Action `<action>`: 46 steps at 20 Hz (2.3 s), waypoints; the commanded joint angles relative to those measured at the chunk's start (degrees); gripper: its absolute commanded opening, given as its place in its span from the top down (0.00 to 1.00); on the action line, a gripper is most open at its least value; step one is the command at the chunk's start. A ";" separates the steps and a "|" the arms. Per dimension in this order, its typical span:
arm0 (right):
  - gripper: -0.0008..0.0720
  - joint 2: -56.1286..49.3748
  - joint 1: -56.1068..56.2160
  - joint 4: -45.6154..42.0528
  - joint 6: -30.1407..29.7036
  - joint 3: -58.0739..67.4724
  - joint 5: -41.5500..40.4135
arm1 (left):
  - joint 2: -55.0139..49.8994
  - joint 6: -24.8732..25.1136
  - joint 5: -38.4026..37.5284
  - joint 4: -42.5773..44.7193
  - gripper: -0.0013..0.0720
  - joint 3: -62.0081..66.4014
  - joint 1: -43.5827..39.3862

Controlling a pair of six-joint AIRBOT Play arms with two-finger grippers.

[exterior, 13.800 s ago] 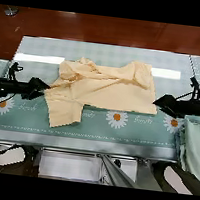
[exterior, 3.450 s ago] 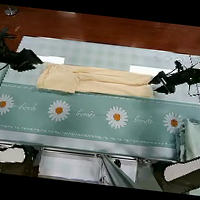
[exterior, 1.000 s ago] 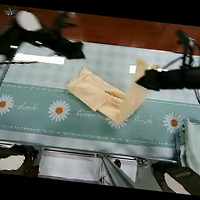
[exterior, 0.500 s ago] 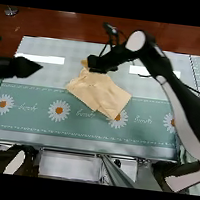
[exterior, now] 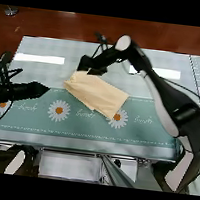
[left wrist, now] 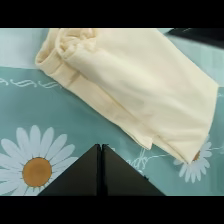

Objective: Fold the shirts.

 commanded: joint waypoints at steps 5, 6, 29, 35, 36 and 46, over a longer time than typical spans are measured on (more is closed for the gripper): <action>0.13 27.93 -19.54 -29.94 -1.46 -10.54 19.91 | -1.60 0.04 2.05 0.31 0.96 -1.53 0.04; 0.13 34.49 -20.48 -32.85 0.63 -19.65 14.86 | -1.62 0.02 2.05 0.31 0.96 -1.53 0.02; 0.94 23.76 -11.47 14.47 -14.19 -46.99 -12.04 | -2.38 -0.02 3.98 0.02 0.96 -4.09 -3.19; 0.94 23.78 -13.22 -12.13 0.79 -11.54 8.24 | -2.38 0.00 4.00 0.04 0.96 -4.09 -3.19; 0.94 23.85 -14.56 -13.64 2.08 -7.02 11.89 | -2.38 0.00 4.00 0.04 0.96 -4.09 -3.19; 0.94 39.12 -37.55 -29.83 11.65 -1.16 34.51 | -2.38 0.00 1.16 0.04 0.96 -4.09 -3.19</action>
